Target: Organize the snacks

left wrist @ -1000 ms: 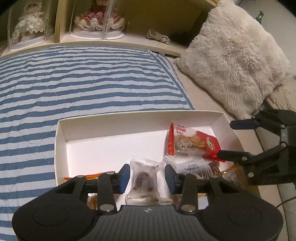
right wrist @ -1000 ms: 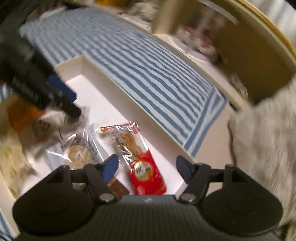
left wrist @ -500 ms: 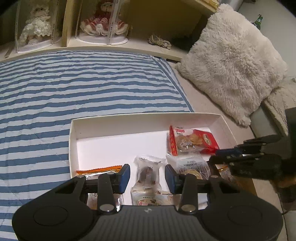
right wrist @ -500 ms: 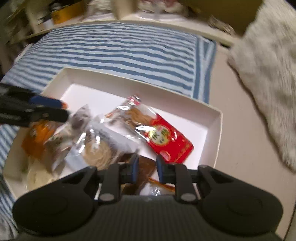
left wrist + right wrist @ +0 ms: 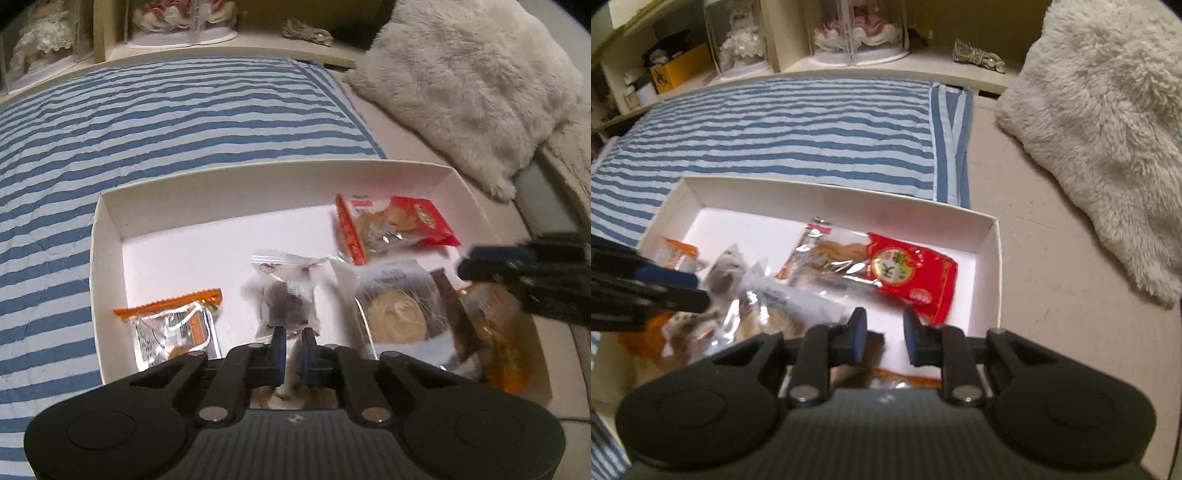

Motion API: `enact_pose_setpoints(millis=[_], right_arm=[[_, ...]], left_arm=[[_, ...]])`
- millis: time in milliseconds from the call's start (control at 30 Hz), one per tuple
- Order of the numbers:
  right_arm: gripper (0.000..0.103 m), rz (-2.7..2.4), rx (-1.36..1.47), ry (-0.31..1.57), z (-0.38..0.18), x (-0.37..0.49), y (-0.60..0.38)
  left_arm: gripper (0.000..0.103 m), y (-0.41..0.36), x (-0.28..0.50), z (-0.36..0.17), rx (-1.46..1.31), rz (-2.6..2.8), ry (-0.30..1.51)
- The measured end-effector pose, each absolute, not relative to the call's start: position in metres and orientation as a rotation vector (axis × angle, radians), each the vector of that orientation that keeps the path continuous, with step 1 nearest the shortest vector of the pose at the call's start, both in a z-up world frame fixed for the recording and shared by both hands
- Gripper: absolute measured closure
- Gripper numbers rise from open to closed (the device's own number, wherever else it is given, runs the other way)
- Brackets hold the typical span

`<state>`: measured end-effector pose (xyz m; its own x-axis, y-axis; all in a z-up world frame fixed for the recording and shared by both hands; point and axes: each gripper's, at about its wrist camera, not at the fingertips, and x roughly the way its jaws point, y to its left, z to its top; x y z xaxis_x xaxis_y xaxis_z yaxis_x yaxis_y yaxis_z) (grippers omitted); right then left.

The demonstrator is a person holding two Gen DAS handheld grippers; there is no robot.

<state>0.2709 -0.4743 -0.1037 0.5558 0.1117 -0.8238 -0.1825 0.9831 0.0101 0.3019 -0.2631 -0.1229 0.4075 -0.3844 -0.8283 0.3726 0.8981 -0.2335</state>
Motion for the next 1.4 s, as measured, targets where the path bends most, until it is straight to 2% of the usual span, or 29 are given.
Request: enact_pose_setpoints(millis=[200,267,333,367,433,567,633,767,833,867,1133,1400], right_arm=[[0.075,0.18,-0.035,0.949,-0.098,0.251,-0.473],[0.07,0.181,-0.024,0.937,-0.093,0.243,-0.473],[0.055,0.176,-0.014,0.923,-0.089,0.239,-0.472],[0.051,0.172,-0.012,0.913,-0.086,0.235,-0.47],[0.038,0.166,-0.006,0.898,-0.08,0.226,-0.467],[0.022,0.15,-0.009,0.875,-0.073,0.22,-0.467],[0.011,0.133,-0.004,0.865,-0.068,0.212,-0.465],[0.004,0.1,-0.004,0.844,-0.056,0.194,-0.458],[0.001,0.094,0.0,0.822,-0.05,0.187,-0.457],[0.001,0.087,-0.002,0.811,-0.046,0.183,-0.456],[0.001,0.069,0.003,0.77,-0.025,0.152,-0.443],[0.001,0.024,0.017,0.695,-0.009,0.103,-0.427]], left_arm=[[0.094,-0.26,0.303,-0.114,-0.035,-0.462,1.019],[0.093,-0.257,0.3,-0.107,-0.036,-0.458,1.004],[0.09,-0.253,0.296,-0.1,-0.036,-0.452,0.991],[0.087,-0.252,0.293,-0.096,-0.04,-0.448,0.984],[0.068,-0.247,0.286,-0.088,-0.047,-0.44,0.97],[0.053,-0.241,0.271,-0.073,-0.033,-0.43,0.945],[0.037,-0.238,0.263,-0.065,-0.034,-0.426,0.928],[0.018,-0.232,0.245,-0.048,-0.032,-0.424,0.89],[0.004,-0.23,0.237,-0.04,-0.035,-0.428,0.877],[0.002,-0.228,0.232,-0.036,-0.04,-0.431,0.867],[0.0,-0.214,0.187,-0.004,-0.03,-0.424,0.776],[0.0,-0.192,0.145,0.004,-0.018,-0.396,0.732]])
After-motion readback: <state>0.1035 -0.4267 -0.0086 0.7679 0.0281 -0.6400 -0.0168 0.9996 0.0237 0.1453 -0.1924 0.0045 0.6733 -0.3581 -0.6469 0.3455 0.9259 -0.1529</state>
